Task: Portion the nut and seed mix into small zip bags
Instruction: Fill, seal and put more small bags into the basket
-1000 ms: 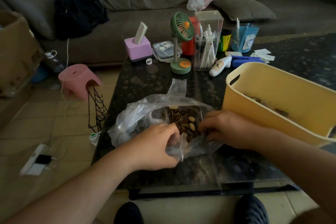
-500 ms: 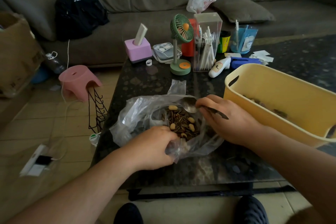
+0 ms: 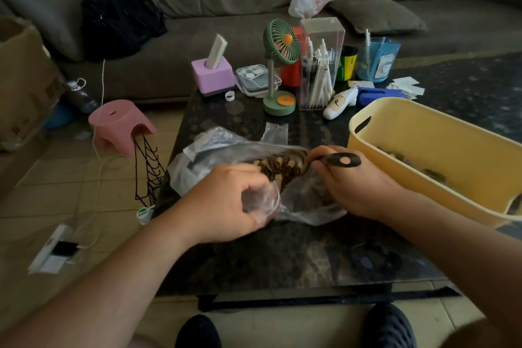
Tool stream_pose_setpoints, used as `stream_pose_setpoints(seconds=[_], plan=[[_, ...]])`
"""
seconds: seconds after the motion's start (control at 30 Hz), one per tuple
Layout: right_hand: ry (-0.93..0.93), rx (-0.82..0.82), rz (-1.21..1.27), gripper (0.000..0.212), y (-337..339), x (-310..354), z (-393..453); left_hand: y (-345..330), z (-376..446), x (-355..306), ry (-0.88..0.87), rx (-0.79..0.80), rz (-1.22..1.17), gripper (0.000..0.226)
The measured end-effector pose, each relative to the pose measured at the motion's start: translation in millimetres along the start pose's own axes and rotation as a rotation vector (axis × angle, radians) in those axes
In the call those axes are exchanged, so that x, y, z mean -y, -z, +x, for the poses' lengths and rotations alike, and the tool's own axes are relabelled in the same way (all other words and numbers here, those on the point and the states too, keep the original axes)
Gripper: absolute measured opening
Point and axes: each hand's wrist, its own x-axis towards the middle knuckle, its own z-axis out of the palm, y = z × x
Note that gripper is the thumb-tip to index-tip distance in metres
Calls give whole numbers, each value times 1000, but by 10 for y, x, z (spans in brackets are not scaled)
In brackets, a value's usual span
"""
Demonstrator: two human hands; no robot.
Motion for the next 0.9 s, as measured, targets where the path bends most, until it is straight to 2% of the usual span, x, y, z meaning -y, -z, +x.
stream_pose_setpoints(seconds=[0.07,0.13,0.2,0.3,0.37,0.6,0.8,0.9], plan=[[-5,3,-4,22,16,-3,-10,18,-58,32,119,240,-41,13],[-6,-8,-3,22,25,-5,-6,24,-81,41,189,363,-53,14],[2,-14,3,22,21,11,-1,7,-59,58,260,277,-109,12],[21,-27,10,21,7,40,-9,-122,79,126,371,-31,-113,13],[24,-34,31,20,-9,63,-16,-245,182,194,454,-117,-97,20],[8,-24,119,16,-150,207,-104,-445,350,262,569,-148,-334,27],[-276,16,514,23,-182,255,-66,-508,418,262,637,-139,-567,36],[-394,0,635,25,-132,240,-36,-399,394,250,632,-72,-574,37]])
